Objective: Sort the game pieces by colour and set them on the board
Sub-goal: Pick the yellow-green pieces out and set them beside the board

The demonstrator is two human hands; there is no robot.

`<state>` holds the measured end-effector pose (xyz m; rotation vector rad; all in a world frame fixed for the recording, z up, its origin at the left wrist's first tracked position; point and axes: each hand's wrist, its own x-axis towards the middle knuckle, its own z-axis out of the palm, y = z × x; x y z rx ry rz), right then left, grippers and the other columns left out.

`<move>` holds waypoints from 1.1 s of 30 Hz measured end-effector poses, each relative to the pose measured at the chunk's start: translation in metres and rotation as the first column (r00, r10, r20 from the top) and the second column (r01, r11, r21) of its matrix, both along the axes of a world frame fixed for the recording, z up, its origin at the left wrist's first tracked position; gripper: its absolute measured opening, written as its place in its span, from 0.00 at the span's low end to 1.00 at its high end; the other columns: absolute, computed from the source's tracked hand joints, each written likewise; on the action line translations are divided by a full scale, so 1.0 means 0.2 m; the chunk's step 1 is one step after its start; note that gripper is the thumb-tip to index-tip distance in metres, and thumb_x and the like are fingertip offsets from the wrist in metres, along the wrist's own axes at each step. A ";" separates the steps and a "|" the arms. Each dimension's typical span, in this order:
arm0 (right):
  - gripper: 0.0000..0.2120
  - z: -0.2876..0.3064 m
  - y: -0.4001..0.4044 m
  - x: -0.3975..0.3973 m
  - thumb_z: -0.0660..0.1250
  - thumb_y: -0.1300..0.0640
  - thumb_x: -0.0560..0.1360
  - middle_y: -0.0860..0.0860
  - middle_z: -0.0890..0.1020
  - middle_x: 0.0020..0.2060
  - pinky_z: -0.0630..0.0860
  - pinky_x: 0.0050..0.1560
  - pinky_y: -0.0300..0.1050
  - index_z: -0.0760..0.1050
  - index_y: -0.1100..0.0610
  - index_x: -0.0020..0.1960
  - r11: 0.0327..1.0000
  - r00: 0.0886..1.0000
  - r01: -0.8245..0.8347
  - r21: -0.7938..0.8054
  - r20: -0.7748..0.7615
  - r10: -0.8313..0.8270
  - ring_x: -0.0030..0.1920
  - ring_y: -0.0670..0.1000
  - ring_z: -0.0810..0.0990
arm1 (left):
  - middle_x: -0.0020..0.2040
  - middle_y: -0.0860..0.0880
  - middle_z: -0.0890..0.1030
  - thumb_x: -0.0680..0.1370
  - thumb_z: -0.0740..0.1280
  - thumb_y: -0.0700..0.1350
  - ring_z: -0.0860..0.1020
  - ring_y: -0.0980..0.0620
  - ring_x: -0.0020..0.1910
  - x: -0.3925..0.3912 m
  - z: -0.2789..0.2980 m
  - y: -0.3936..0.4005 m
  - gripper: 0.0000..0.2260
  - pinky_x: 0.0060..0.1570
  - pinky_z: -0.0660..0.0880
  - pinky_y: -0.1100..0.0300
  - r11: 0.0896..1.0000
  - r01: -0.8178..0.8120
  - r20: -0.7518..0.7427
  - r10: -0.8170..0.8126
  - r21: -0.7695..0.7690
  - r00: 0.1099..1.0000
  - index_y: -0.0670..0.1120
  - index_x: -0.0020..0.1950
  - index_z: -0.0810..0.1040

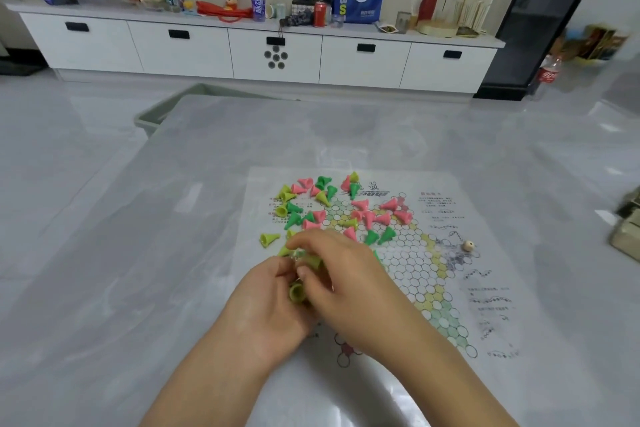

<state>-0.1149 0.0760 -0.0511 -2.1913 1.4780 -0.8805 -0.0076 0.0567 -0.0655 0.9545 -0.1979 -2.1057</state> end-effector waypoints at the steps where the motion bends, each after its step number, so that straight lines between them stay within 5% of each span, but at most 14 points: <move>1: 0.13 0.00 0.00 0.00 0.61 0.59 0.75 0.45 0.78 0.52 0.66 0.47 0.31 0.72 0.50 0.58 1.000 1.000 0.011 0.008 0.017 -0.011 0.50 0.42 0.73 | 0.31 0.42 0.78 0.76 0.52 0.37 0.76 0.47 0.32 -0.01 0.00 0.00 0.12 0.41 0.71 0.54 1.000 0.005 0.013 -0.005 -0.002 1.000 0.38 0.39 0.74; 8: 0.06 0.05 -0.03 -0.17 0.63 0.58 0.75 0.40 0.80 0.39 0.74 0.42 0.29 0.73 0.46 0.44 0.978 0.952 0.174 0.112 0.233 -0.196 0.42 0.36 0.78 | 0.32 0.41 0.80 0.73 0.57 0.35 0.76 0.48 0.37 -0.01 0.03 -0.01 0.09 0.39 0.73 0.58 0.993 -0.109 -0.083 0.112 0.048 0.990 0.35 0.45 0.76; 14: 0.09 -0.06 -0.07 -0.63 0.57 0.61 0.78 0.52 0.81 0.46 0.80 0.45 0.50 0.70 0.50 0.42 0.778 0.637 0.523 0.349 0.446 -0.628 0.40 0.49 0.82 | 0.32 0.42 0.80 0.71 0.59 0.36 0.76 0.48 0.35 -0.03 0.06 0.02 0.09 0.31 0.76 0.59 0.996 -0.089 -0.057 0.089 0.008 0.994 0.37 0.45 0.77; 18: 0.10 -0.19 -0.06 -0.71 0.56 0.61 0.78 0.52 0.81 0.43 0.76 0.55 0.57 0.71 0.52 0.41 0.769 0.660 0.513 0.381 0.397 -0.637 0.48 0.54 0.80 | 0.31 0.42 0.80 0.65 0.61 0.35 0.77 0.48 0.36 -0.10 0.07 0.03 0.12 0.35 0.73 0.58 0.997 -0.083 -0.052 0.082 -0.013 0.995 0.36 0.47 0.76; 25: 0.09 -0.21 -0.05 -0.89 0.57 0.59 0.77 0.51 0.80 0.44 0.74 0.57 0.54 0.71 0.50 0.41 0.739 0.610 0.593 0.320 0.420 -0.672 0.51 0.54 0.79 | 0.36 0.40 0.80 0.65 0.61 0.34 0.78 0.47 0.38 -0.23 0.06 0.04 0.16 0.32 0.79 0.59 0.997 -0.071 -0.062 0.071 0.012 0.995 0.36 0.52 0.76; 33: 0.05 -0.25 -0.02 -1.01 0.60 0.59 0.77 0.49 0.79 0.48 0.67 0.44 0.31 0.74 0.52 0.47 0.729 0.664 0.662 0.174 0.314 -0.678 0.44 0.40 0.75 | 0.46 0.37 0.83 0.66 0.61 0.34 0.82 0.41 0.46 -0.31 0.07 0.03 0.20 0.39 0.81 0.47 0.986 -0.090 -0.066 0.081 -0.139 0.995 0.36 0.57 0.75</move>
